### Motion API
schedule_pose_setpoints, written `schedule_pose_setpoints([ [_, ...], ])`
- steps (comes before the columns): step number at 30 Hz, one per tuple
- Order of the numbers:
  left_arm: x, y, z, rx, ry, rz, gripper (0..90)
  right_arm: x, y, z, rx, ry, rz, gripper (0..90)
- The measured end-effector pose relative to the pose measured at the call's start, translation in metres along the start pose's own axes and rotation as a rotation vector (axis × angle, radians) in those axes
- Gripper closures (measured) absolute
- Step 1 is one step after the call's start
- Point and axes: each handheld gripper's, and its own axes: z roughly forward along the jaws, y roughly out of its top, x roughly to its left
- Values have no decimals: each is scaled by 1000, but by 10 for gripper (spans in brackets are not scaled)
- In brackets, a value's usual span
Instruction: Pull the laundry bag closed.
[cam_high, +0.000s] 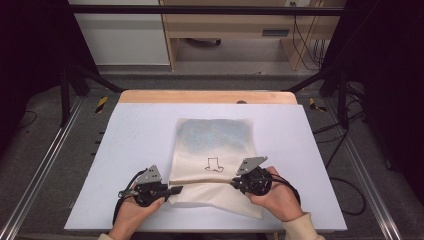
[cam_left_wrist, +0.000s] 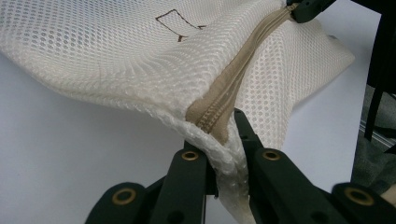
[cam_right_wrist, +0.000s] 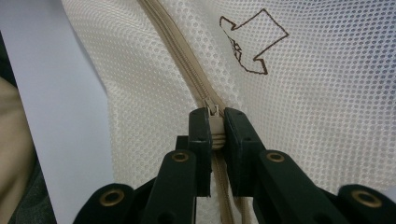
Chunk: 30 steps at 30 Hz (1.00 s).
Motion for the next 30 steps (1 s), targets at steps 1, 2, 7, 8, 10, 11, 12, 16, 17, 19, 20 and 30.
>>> schedule_pose_setpoints([
  [1, 0, 0, 0, 0, 0, 0, 855, 0, -1, 0, -3, 4, 3, 821],
  [2, 0, 0, 0, 0, 1, 0, 855, 0, -2, -1, -1, 3, 3, 821],
  [7, 0, 0, 0, 0, 0, -1, 855, 0, -5, -3, -4, 0, 11, 820],
  [8, 0, 0, 0, 1, 0, -1, 854, 0, -6, -3, -3, -1, 12, 820],
  [10, 0, -1, 0, 3, -1, -1, 855, 0, -7, -4, -4, -3, 17, 821],
  [11, 0, -1, 0, 2, -1, -2, 855, 0, -8, -4, -3, -3, 13, 821],
  [12, 0, -1, 0, 2, -1, -2, 854, 0, -8, -4, -3, -3, 13, 821],
  [16, 0, -1, 1, 5, -1, -2, 855, 0, -12, -5, -7, -4, 25, 821],
  [17, 0, -1, 1, 5, -3, -2, 855, 0, -12, -6, -3, -9, 27, 820],
  [19, 0, -1, 1, 4, -5, -1, 855, -1, -14, -7, -14, -9, 33, 820],
  [20, 0, -1, 1, 4, -5, -1, 855, -2, -15, -8, -13, -10, 34, 820],
  [30, -1, 0, 2, 3, -8, 3, 855, -3, -20, -12, -15, -18, 43, 820],
])
